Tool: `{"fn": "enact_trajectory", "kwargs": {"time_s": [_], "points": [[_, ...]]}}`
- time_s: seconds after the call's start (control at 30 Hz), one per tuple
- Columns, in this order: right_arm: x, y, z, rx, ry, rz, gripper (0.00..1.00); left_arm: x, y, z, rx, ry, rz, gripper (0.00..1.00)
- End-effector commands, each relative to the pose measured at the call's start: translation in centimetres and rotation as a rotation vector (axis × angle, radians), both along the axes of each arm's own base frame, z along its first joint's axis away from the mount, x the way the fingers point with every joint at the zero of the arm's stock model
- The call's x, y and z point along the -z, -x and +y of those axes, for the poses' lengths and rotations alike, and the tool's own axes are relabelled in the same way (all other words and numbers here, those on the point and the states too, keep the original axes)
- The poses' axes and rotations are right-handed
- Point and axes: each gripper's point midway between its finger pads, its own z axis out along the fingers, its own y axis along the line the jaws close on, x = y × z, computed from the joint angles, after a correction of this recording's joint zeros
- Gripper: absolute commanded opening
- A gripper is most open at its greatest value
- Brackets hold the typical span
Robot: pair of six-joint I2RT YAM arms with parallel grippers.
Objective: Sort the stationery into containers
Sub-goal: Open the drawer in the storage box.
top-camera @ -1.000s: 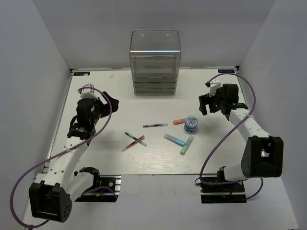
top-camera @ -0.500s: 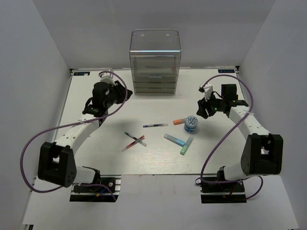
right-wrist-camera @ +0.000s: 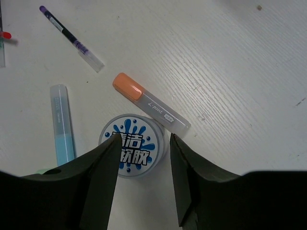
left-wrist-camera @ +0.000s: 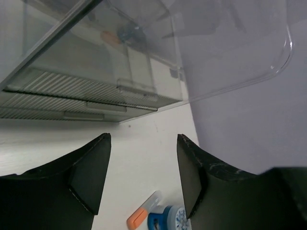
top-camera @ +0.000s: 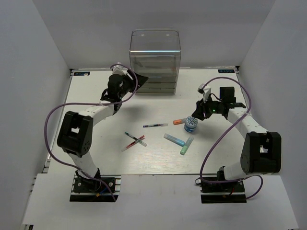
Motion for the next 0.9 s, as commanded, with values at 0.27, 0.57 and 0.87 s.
{"fn": "enact_trajectory", "kwargs": {"time_s": [0.27, 0.57, 0.87], "points": [[-0.6, -0.9, 0.7, -0.015, -0.046, -0.046, 0.51, -1.8, -3.5, -2.6, -0.041, 0.165, -0.071, 0.63], [0.3, -0.3, 0.6, -0.015, -0.028, -0.038, 0.5, -0.5, -5.2, -2.9, -0.06, 0.161, -0.066, 0.59], [0.6, -0.4, 0.3, -0.015, -0.011, -0.047, 0.5, 0.4, -6.9, -3.4, -0.068, 0.154, -0.075, 0.51]]}}
